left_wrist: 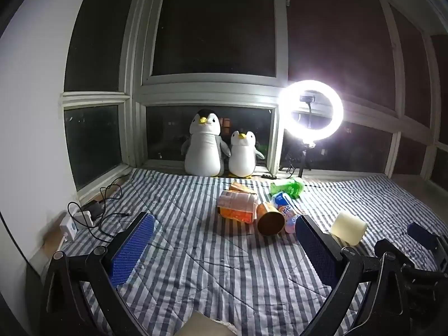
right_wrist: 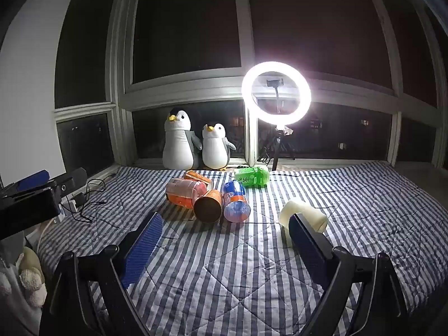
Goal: Flip cup upside down
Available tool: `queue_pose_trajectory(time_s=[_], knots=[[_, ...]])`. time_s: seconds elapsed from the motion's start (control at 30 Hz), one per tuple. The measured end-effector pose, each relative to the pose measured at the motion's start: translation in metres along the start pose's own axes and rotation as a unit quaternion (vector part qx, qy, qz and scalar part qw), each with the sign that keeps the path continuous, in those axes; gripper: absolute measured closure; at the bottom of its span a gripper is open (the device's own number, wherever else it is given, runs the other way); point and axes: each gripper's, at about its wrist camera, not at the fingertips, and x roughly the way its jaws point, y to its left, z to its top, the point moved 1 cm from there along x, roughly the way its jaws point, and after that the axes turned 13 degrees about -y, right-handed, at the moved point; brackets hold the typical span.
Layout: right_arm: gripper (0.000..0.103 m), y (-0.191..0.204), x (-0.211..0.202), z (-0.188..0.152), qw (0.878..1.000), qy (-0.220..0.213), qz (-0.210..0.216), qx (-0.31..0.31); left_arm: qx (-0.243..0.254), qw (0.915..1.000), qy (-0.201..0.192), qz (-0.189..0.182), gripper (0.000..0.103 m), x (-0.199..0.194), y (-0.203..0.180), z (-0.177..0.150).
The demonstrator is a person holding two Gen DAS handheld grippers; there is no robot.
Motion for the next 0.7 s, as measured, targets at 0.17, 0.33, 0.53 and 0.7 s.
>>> queue_pose_trajectory(time_s=[0.17, 0.33, 0.53, 0.7], knots=[[0.014, -0.007, 0.0, -0.004, 1.0, 0.004, -0.002, 0.009, 0.005, 0.9999, 0.008, -0.004, 0.001, 0.001, -0.003, -0.001], [0.013, -0.01, -0.001, -0.006, 1.0, 0.001, -0.007, 0.008, 0.001, 1.0, 0.003, 0.001, 0.001, 0.004, 0.0, -0.001], [0.013, -0.008, 0.0, -0.001, 1.0, 0.002, -0.01, 0.01, 0.006, 1.0, 0.003, 0.002, 0.001, 0.004, -0.003, -0.004], [0.013, -0.008, -0.001, -0.001, 1.0, 0.001, -0.01, 0.01, 0.007, 1.0, 0.002, 0.001, 0.001, 0.005, -0.004, -0.003]])
